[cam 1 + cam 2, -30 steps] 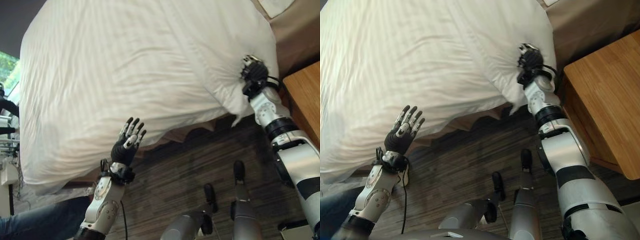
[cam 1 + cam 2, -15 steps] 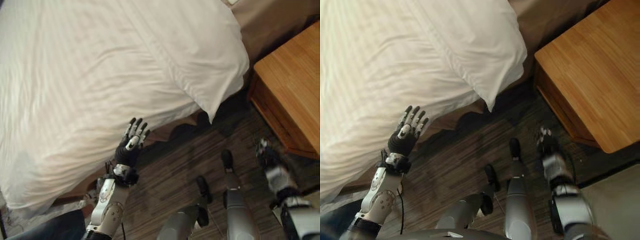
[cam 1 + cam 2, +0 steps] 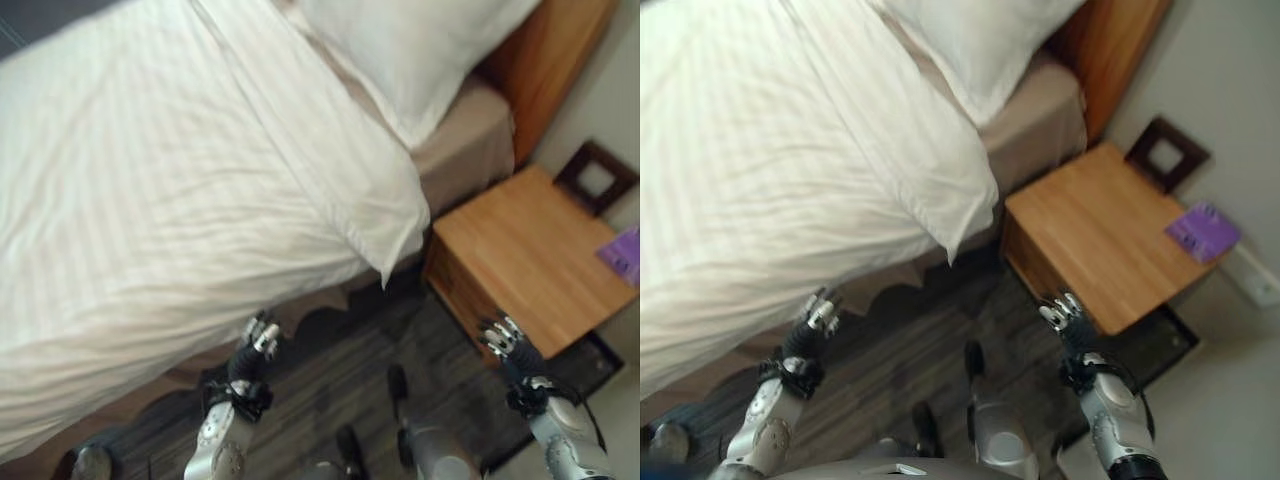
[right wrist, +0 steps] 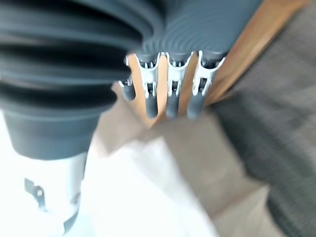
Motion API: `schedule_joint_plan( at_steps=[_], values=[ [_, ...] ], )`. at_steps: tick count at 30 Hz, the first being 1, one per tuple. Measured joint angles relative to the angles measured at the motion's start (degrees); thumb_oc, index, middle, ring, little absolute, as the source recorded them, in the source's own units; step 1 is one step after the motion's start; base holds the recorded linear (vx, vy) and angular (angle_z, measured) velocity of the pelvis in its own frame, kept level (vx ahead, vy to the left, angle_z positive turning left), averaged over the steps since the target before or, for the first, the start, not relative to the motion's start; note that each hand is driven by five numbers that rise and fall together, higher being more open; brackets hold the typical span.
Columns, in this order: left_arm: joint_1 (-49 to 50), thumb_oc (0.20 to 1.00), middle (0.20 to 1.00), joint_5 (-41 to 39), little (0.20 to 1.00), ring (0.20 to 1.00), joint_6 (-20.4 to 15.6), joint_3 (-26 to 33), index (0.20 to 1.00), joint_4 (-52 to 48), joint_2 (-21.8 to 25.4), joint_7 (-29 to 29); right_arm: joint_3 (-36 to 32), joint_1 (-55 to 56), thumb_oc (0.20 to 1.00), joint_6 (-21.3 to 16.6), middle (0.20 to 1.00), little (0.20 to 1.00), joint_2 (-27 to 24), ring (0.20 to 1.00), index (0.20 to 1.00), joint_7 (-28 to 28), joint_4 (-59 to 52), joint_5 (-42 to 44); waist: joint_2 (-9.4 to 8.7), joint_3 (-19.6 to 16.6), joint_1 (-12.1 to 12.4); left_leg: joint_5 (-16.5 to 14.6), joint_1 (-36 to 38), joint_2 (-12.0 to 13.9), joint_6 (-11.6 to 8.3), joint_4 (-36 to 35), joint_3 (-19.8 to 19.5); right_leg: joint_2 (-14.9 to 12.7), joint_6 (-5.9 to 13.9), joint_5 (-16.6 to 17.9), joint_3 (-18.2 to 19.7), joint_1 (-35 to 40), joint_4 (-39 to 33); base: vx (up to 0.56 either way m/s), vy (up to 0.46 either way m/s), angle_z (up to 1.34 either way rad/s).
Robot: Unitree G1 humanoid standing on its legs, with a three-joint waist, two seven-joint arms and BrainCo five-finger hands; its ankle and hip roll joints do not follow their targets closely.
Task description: Making the bed.
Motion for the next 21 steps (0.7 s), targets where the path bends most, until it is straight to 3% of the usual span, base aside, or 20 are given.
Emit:
schedule_joint_plan(
  at_steps=[2, 6, 7, 9, 21],
  values=[
    [0.09, 1.000, 1.000, 0.02, 1.000, 1.000, 0.61, -1.31, 1.000, -0.13, -0.34, 0.01, 0.50, -0.75, 1.000, 0.08, 1.000, 1.000, 0.35, 1.000, 1.000, -0.17, 0.26, -1.32, -0.64, -0.44, 0.24, 0.05, 0.79, 0.16, 0.10, 0.01, -0.14, -0.12, 0.90, -0.86, -0.10, 0.75, 0.04, -0.07, 0.074, 0.07],
    [0.17, 1.000, 1.000, -0.08, 1.000, 1.000, 1.75, -4.03, 1.000, -1.16, -1.36, 0.28, 4.49, 2.10, 1.000, 0.19, 1.000, 1.000, 1.12, 1.000, 1.000, -0.97, -0.13, -5.72, -3.04, -3.70, 1.05, -0.26, 2.11, -0.15, 0.88, 0.01, -1.85, -1.00, 0.78, -0.78, -1.78, 2.88, 0.16, -0.05, 0.071, 0.24],
    [0.09, 1.000, 1.000, -0.06, 1.000, 1.000, 1.97, -4.08, 1.000, -1.16, -0.98, 0.57, 5.57, 3.14, 1.000, 0.20, 1.000, 1.000, 1.23, 1.000, 1.000, -1.08, -0.22, -6.16, -3.68, -4.14, 1.07, -0.27, 3.50, -0.36, 0.89, 0.01, -2.86, -1.16, -0.40, 0.17, -1.77, 4.51, 0.17, -0.06, 0.050, 0.30],
    [0.25, 1.000, 1.000, -0.04, 1.000, 1.000, 1.98, -4.16, 1.000, -1.14, -0.59, 0.95, 5.76, 4.03, 1.000, 0.20, 1.000, 1.000, 1.18, 1.000, 1.000, -1.07, -0.22, -6.18, -3.65, -5.01, 1.09, -0.60, 4.12, -0.41, 1.16, 0.01, -3.05, -1.29, -1.05, 0.03, -1.97, 5.25, -0.07, -0.04, 0.027, 0.13],
    [1.28, 1.000, 1.000, 2.18, 1.000, 1.000, 1.85, 1.90, 1.000, -1.15, -0.20, 2.75, 4.06, 6.71, 1.000, 0.21, 1.000, 1.000, 1.05, 1.000, 1.000, -1.05, -1.51, -6.78, -2.30, -4.78, 1.00, -1.12, 5.79, -0.46, 1.90, 0.00, -3.39, -1.59, -0.81, -0.39, -2.73, 7.09, -0.11, 0.00, -0.003, 0.02]
  ],
)
